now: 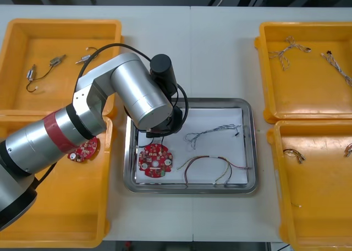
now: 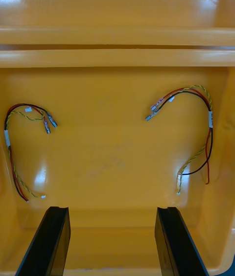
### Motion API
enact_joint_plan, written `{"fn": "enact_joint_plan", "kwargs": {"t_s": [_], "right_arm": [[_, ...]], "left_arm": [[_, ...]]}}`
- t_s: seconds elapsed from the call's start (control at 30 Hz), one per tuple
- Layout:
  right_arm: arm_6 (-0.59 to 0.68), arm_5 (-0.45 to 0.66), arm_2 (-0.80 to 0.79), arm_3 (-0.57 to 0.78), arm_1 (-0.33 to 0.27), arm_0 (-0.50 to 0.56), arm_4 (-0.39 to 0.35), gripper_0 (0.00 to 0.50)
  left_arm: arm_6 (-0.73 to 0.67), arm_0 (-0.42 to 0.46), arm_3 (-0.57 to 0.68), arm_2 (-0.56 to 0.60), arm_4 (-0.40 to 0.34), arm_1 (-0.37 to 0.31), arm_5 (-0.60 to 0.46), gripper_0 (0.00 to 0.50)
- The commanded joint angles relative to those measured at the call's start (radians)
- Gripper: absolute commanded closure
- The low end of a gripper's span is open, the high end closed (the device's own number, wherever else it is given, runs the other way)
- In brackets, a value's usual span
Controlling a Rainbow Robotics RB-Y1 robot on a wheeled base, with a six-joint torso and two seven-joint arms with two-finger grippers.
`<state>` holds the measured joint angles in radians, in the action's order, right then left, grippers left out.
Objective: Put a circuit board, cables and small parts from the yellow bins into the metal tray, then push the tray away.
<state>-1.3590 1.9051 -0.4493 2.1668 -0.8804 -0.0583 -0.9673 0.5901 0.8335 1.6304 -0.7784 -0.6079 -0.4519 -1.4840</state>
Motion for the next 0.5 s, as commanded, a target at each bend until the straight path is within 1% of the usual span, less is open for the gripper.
{"fn": "enact_joint_plan", "kwargs": {"t_s": [0.03,0.17,0.3,0.4,0.5], "right_arm": [[0.04,-0.009,-0.057,0.042,-0.048,0.023,-0.021,0.0],[0.044,-0.012,-0.069,0.05,-0.048,0.025,-0.03,0.0],[0.049,-0.021,-0.074,0.05,-0.048,0.026,-0.039,0.0],[0.054,-0.037,-0.074,0.05,-0.048,0.032,-0.041,0.0],[0.057,-0.044,-0.074,0.05,-0.048,0.035,-0.042,0.0]], "left_arm": [[-0.024,0.044,0.06,-0.009,0.01,0.01,0.005,0.0],[-0.021,0.045,0.091,0.013,0.007,-0.008,-0.004,0.0],[-0.007,0.045,0.123,0.062,-0.001,-0.022,-0.062,0.0],[0.01,0.045,0.154,0.119,-0.03,-0.041,-0.114,0.0],[0.059,0.045,0.172,0.186,-0.087,-0.065,-0.142,0.0]]}}
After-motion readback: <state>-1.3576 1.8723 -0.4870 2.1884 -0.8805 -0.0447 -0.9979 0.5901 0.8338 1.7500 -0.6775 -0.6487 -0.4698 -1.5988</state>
